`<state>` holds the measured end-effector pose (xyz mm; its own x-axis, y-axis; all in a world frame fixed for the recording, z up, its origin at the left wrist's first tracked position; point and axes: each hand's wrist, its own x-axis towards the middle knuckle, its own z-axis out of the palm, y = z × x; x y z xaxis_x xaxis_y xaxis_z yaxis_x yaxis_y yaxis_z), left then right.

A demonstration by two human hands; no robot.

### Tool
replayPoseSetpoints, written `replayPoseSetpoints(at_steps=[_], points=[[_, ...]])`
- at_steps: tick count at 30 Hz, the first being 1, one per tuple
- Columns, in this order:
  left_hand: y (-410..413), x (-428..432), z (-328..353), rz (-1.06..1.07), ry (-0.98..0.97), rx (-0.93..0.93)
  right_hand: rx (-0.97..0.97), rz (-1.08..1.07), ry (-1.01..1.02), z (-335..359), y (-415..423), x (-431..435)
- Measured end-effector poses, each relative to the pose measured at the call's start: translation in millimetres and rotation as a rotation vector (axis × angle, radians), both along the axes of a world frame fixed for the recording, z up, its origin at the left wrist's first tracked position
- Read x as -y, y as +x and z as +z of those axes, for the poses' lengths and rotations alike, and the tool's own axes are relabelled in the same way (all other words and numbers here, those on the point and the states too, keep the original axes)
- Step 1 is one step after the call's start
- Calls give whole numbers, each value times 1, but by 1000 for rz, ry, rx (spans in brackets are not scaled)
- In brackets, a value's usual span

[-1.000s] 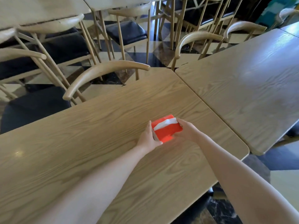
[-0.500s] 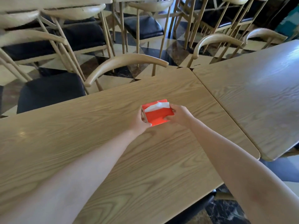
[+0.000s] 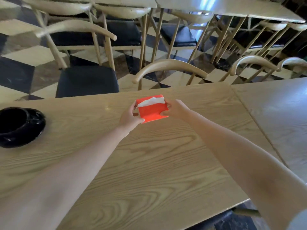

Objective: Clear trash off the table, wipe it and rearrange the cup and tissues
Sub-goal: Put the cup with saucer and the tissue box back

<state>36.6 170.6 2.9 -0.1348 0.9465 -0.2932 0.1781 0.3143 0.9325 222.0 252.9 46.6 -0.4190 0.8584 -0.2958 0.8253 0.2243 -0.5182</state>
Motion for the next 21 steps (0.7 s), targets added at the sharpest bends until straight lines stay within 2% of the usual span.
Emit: replayPoseSetpoints(at_steps=[11,21], points=[[-168,62,-7,298,-79,27,-47,105,-19,-25,-191,43],[-234,86,-30,350,-79,154,-80,30,-110,-68,-268,68]])
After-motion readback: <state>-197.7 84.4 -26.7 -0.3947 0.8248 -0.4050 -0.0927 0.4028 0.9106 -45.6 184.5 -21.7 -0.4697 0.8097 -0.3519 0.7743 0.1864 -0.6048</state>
